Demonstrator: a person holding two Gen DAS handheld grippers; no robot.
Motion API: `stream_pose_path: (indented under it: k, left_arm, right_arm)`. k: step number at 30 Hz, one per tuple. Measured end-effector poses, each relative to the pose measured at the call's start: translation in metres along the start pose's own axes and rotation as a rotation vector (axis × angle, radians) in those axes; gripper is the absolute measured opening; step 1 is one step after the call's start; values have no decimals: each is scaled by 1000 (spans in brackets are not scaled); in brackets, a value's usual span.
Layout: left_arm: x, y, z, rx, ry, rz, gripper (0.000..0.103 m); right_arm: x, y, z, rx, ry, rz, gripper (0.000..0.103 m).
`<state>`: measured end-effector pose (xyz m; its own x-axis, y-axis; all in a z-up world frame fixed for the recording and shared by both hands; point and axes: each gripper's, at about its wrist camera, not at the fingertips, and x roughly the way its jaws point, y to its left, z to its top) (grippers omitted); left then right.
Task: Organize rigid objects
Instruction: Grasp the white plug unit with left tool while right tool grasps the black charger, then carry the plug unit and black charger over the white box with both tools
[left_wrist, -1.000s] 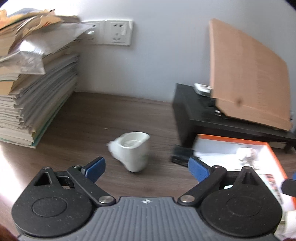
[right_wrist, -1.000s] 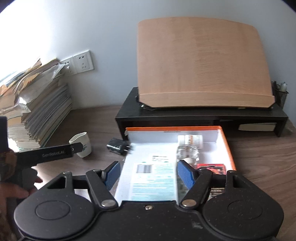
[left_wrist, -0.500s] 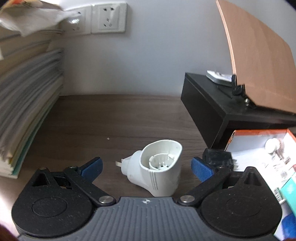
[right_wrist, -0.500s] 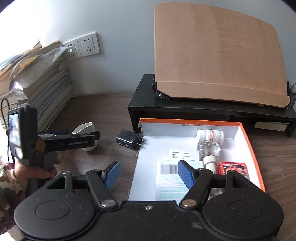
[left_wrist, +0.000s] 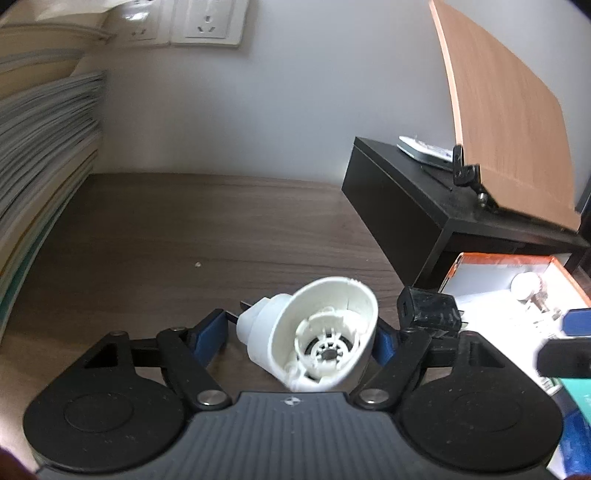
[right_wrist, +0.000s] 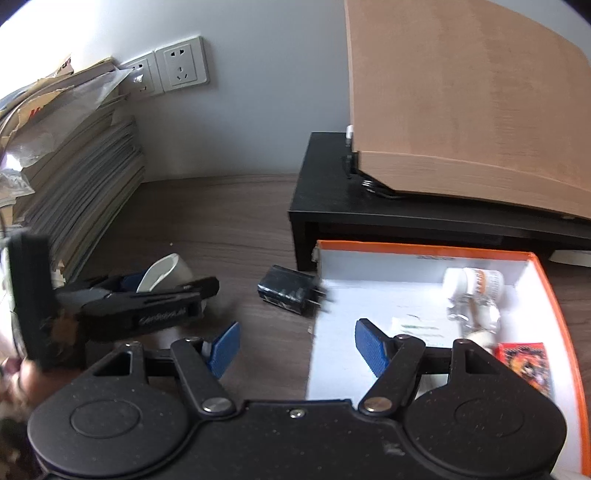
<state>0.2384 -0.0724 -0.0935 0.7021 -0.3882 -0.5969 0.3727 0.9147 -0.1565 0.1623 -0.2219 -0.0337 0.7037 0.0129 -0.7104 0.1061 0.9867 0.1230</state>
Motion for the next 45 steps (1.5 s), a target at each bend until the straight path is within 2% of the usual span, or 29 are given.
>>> stream_pose_path:
  k: [3, 4, 5, 7, 9, 11, 12, 14, 17, 18, 20, 21, 22, 23, 24, 26, 32, 39, 45]
  left_arm:
    - [-17, 6, -2, -26, -21, -12, 72]
    - [-24, 9, -2, -36, -26, -10, 47]
    - [-27, 12, -1, -50, -16, -14, 43]
    - [-31, 17, -1, -73, -8, -23, 43]
    - [-30, 20, -5, -71, 1, -23, 51]
    - [-32, 23, -6, -90, 6, -32, 53]
    - [-34, 24, -7, -89, 7, -29, 59]
    - [-31, 19, -7, -65, -2, -16, 83]
    - [-34, 21, -14, -55, 3, -30, 89]
    - [-35, 21, -17, -54, 9, -36, 89]
    - [-37, 17, -21, -23, 3, -30, 89]
    - [-37, 14, -23, -1, 4, -29, 88]
    - [-36, 11, -23, 22, 4, -26, 84]
    - [-36, 8, -24, 40, 1, -29, 68]
    - [-36, 5, -24, 57, 1, -30, 65]
    - [-36, 1, -24, 69, 4, -22, 64]
    - [-47, 7, -24, 6, 5, -46, 61]
    - [-68, 7, -18, -49, -17, -43, 61]
    - [-87, -7, -6, -68, -47, -47, 61]
  right_arm:
    - [19, 5, 6, 21, 20, -1, 82]
    - [26, 7, 9, 34, 32, -1, 82]
    - [33, 8, 11, 51, 40, -4, 82]
    - [46, 11, 16, 70, 48, -14, 82]
    - [60, 15, 19, 71, 66, -36, 82]
    - [76, 18, 23, 73, 92, -69, 82]
    - [82, 19, 24, 76, 101, -72, 85]
    - [91, 21, 25, 70, 104, -86, 86]
    - [100, 27, 25, 24, 100, -108, 89]
    - [101, 29, 24, 6, 99, -115, 91]
    - [102, 33, 23, -16, 88, -116, 88]
    - [101, 33, 23, -18, 80, -113, 76]
    - [100, 34, 22, -25, 69, -112, 73]
    - [99, 35, 22, -28, 70, -100, 73]
    - [98, 36, 21, -31, 70, -99, 73]
    - [94, 35, 19, -31, 69, -92, 73]
    - [75, 43, 14, -41, 44, -54, 73]
    - [37, 39, 11, -37, -7, 2, 73]
    - [-2, 33, 10, -37, -56, 25, 73]
